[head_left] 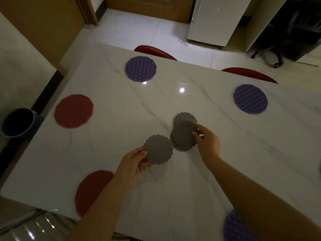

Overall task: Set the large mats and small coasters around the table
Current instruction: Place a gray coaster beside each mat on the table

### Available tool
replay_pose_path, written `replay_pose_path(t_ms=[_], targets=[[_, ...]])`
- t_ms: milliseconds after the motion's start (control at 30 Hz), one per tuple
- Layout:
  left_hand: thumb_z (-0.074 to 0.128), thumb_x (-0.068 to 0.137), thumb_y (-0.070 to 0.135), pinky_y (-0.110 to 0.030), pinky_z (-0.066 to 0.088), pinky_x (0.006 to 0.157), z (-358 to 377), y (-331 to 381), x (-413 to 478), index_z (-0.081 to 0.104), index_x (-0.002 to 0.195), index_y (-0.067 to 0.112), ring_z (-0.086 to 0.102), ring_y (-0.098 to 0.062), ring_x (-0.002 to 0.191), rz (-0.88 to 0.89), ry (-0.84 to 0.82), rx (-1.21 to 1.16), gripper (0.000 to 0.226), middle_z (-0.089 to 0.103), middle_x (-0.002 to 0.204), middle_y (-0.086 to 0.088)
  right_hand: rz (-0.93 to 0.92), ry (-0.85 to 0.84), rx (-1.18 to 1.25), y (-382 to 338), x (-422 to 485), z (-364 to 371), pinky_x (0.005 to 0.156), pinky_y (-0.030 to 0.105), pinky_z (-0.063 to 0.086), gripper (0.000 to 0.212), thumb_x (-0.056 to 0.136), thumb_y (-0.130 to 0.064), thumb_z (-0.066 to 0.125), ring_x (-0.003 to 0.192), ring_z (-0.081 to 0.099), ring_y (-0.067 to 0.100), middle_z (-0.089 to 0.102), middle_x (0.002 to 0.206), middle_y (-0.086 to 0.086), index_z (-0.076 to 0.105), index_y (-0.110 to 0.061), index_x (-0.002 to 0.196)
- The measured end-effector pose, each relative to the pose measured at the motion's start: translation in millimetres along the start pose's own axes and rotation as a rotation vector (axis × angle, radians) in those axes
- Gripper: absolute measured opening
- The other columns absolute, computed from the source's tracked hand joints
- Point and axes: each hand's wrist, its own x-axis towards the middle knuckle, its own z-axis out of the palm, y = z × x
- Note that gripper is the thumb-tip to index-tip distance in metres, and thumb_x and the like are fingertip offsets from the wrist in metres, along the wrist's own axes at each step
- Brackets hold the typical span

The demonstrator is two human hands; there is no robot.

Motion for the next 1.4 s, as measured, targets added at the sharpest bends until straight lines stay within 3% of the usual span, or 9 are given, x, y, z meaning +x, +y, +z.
replay_pose_path(t_ms=[100, 267, 433, 600, 700, 900, 1067, 1167, 1400], targets=[[0.048, 0.094, -0.001, -0.027, 0.059, 0.059, 0.7, -1.1, -0.1, 0.065, 0.1, 0.011, 0.073, -0.015, 0.073, -0.006, 0.006, -0.002, 0.022, 0.077, 0.082, -0.003, -0.004, 0.003, -0.052, -1.2, -0.5, -2.3, 0.086, 0.037, 0.054, 0.033, 0.089, -0.031, 0.058, 0.091, 0.065, 0.015, 0.069, 0.113, -0.002, 0.059, -0.029, 0.122], [0.048, 0.094, -0.001, -0.027, 0.059, 0.059, 2.1, 0.1, -0.3, 0.065, 0.1, 0.01, 0.073, -0.015, 0.072, -0.009, 0.013, 0.0, 0.021, 0.077, 0.081, -0.003, -0.057, 0.009, -0.109, -9.8, -1.6, -8.6, 0.104, 0.04, 0.041, 0.019, 0.091, -0.027, 0.056, 0.12, 0.051, 0.019, 0.057, 0.131, -0.002, 0.061, -0.026, 0.109], [0.049, 0.093, -0.002, -0.028, 0.06, 0.06, 3.1, 0.9, 1.3, 0.064, 0.103, 0.008, 0.074, -0.017, 0.075, -0.004, 0.008, -0.019, 0.02, 0.077, 0.084, -0.005, 0.034, -0.099, 0.211, -28.7, -6.5, -31.8, 0.081, 0.029, 0.055, 0.012, 0.089, -0.018, 0.06, 0.085, 0.063, 0.006, 0.066, 0.09, -0.009, 0.058, -0.031, 0.089], [0.049, 0.093, -0.001, -0.027, 0.059, 0.06, 6.9, -1.1, 1.9, 0.064, 0.101, 0.009, 0.074, -0.017, 0.075, 0.001, -0.031, 0.004, 0.019, 0.077, 0.084, -0.003, 0.24, -0.115, 0.604, -34.2, -24.0, -46.4, 0.07, 0.031, 0.058, 0.009, 0.089, -0.01, 0.06, 0.083, 0.069, 0.02, 0.069, 0.092, 0.006, 0.061, -0.019, 0.091], [0.049, 0.094, 0.0, -0.027, 0.059, 0.061, 12.3, -1.1, 1.0, 0.064, 0.102, 0.01, 0.074, -0.017, 0.077, 0.002, -0.072, 0.012, 0.02, 0.078, 0.085, -0.003, 0.36, -0.246, 0.727, -37.6, -39.8, -37.1, 0.067, 0.03, 0.057, 0.008, 0.089, -0.011, 0.06, 0.086, 0.07, 0.026, 0.068, 0.097, 0.012, 0.061, -0.012, 0.097], [0.049, 0.094, 0.002, -0.029, 0.059, 0.065, 23.6, 1.5, -3.5, 0.064, 0.107, 0.009, 0.073, -0.02, 0.083, -0.01, -0.172, -0.013, 0.021, 0.077, 0.093, -0.006, 0.419, -0.235, 0.587, -41.9, -54.7, -7.0, 0.082, 0.038, 0.055, 0.008, 0.088, -0.01, 0.059, 0.089, 0.064, 0.023, 0.067, 0.092, 0.008, 0.065, -0.015, 0.087], [0.049, 0.095, 0.005, -0.029, 0.059, 0.067, 25.6, 0.8, -5.2, 0.066, 0.108, 0.011, 0.073, -0.021, 0.087, -0.027, -0.198, 0.002, 0.022, 0.076, 0.097, -0.007, 0.467, -0.208, 0.583, -42.6, -52.8, 0.2, 0.077, 0.041, 0.056, 0.008, 0.089, -0.013, 0.058, 0.092, 0.063, 0.026, 0.064, 0.091, 0.005, 0.062, -0.019, 0.086], [0.049, 0.095, 0.007, -0.03, 0.059, 0.069, 25.5, -3.2, -6.1, 0.065, 0.109, 0.011, 0.073, -0.022, 0.09, -0.04, -0.198, 0.01, 0.022, 0.076, 0.1, -0.008, 0.417, -0.153, 0.464, -44.1, -53.0, 2.6, 0.087, 0.046, 0.055, 0.008, 0.088, -0.015, 0.061, 0.096, 0.063, 0.026, 0.066, 0.094, 0.002, 0.063, -0.018, 0.095], [0.045, 0.098, 0.009, -0.028, 0.058, 0.07, 25.0, -10.4, -7.7, 0.066, 0.111, 0.013, 0.072, -0.024, 0.095, -0.041, -0.187, 0.061, 0.025, 0.075, 0.105, -0.008, 0.202, -0.17, 0.193, -46.0, -63.3, 4.8, 0.093, 0.029, 0.043, 0.04, 0.091, -0.022, 0.056, 0.114, 0.057, 0.023, 0.061, 0.127, 0.006, 0.054, -0.017, 0.131]])
